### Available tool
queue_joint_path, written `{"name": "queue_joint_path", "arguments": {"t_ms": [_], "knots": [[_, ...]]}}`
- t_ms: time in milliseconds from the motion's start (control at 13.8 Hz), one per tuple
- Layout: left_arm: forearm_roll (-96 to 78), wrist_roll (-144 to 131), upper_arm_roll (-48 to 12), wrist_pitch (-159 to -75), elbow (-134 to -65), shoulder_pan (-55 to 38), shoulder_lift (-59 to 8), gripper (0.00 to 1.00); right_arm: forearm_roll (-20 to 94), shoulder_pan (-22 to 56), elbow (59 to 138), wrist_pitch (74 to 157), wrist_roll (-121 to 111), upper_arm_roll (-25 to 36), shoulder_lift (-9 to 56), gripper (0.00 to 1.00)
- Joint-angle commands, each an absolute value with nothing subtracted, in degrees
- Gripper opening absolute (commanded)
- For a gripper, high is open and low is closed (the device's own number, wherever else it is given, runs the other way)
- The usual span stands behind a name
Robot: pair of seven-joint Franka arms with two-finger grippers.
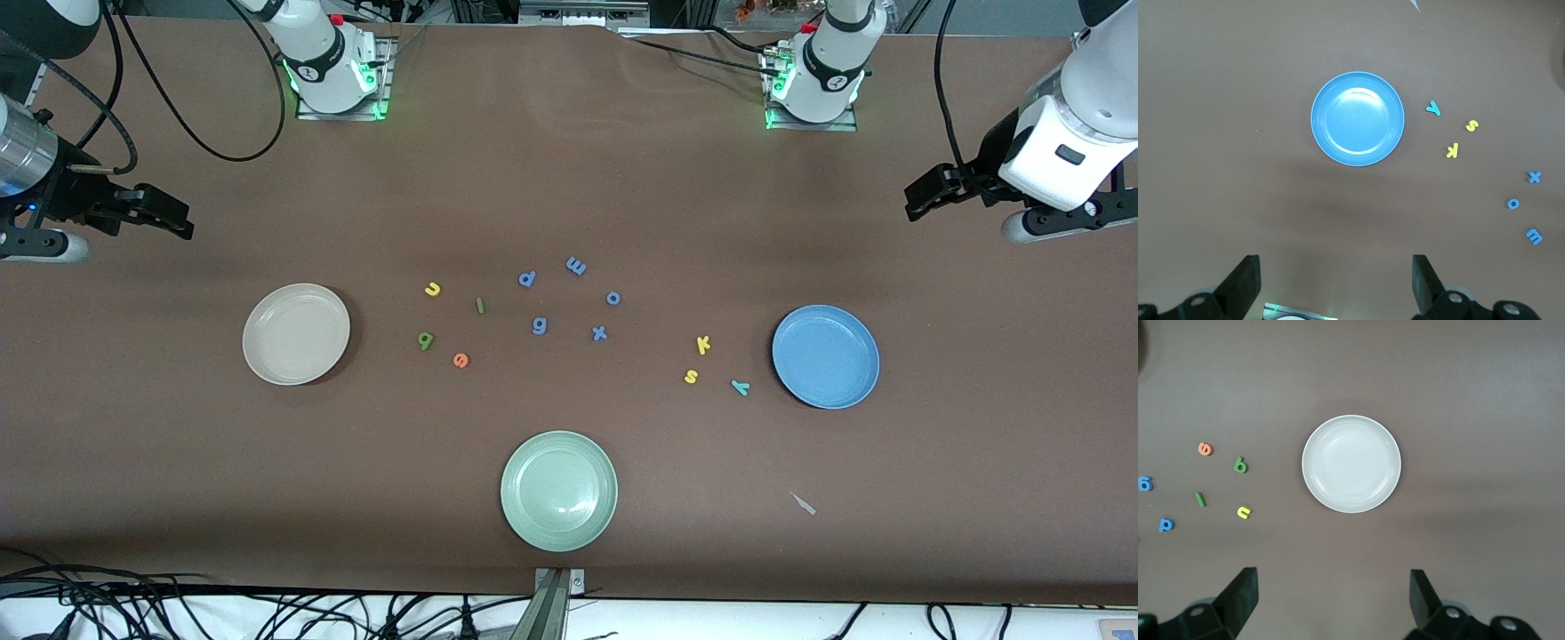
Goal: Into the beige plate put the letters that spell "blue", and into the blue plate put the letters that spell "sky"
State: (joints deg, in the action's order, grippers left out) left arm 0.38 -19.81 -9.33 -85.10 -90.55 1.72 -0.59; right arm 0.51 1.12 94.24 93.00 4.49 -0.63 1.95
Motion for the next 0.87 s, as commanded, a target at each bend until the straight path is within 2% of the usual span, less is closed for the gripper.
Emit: {"name": "queue_joint_path", "arguments": {"t_ms": [0,795], "knots": [[-0.97,-20.21,-9.32,-83.5,-88.86,1.76,-1.06,1.0,-0.26,0.7,94.75,92.64,5.1,-1.23,1.05,1.0],[-0.26,-20.21,-9.23,-83.67,-88.86,2.11,-1.32,1.0,-0.26,0.7,94.75,92.55,5.1,-1.23,1.05,1.0]]}}
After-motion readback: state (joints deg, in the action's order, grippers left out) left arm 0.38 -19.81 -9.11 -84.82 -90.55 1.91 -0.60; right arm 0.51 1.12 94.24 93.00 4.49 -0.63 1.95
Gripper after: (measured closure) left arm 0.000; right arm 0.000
